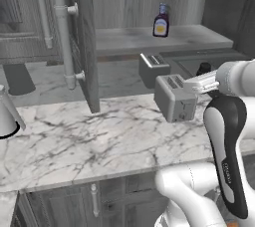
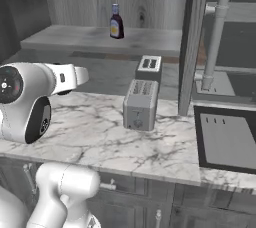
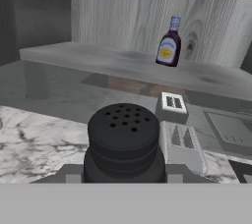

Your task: Take 2 condiments from the cabinet and move them on the counter near the stove.Make sure the condiments are lined up with each other, next to each other.

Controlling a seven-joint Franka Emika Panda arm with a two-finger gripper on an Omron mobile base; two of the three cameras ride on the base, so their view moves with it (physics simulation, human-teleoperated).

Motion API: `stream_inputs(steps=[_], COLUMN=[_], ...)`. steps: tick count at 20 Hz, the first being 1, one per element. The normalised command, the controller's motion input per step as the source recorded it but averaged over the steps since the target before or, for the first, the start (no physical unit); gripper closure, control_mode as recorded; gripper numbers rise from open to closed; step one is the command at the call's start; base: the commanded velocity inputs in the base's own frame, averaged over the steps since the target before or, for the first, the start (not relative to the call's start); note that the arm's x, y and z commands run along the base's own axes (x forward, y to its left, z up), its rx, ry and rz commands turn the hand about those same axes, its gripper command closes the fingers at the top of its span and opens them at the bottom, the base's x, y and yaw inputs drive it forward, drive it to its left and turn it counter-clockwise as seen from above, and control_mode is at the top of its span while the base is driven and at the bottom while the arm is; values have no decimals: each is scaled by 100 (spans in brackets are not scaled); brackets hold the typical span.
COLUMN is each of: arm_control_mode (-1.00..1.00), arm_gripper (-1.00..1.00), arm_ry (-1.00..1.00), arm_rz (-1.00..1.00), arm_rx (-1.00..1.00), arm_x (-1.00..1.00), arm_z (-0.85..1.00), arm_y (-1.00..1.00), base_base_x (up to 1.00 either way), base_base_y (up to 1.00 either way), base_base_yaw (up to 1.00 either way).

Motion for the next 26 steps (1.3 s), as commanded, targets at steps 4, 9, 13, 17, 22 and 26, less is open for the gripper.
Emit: stream_inputs(steps=[4, 9, 13, 17, 22, 26], arm_control_mode=[100, 100, 100, 100, 100, 100], arm_gripper=[100, 100, 100, 100, 100, 100], arm_ry=[0, 0, 0, 0, 0, 0], arm_rz=[0, 0, 0, 0, 0, 0], arm_rx=[0, 0, 0, 0, 0, 0], arm_x=[0, 0, 0, 0, 0, 0], arm_z=[0, 0, 0, 0, 0, 0], arm_y=[0, 0, 0, 0, 0, 0], base_base_x=[-58, -50, -60, -46, -46, -44], base_base_y=[-40, -40, -45, -29, -28, -32], base_base_yaw=[0, 0, 0, 0, -4, -27])
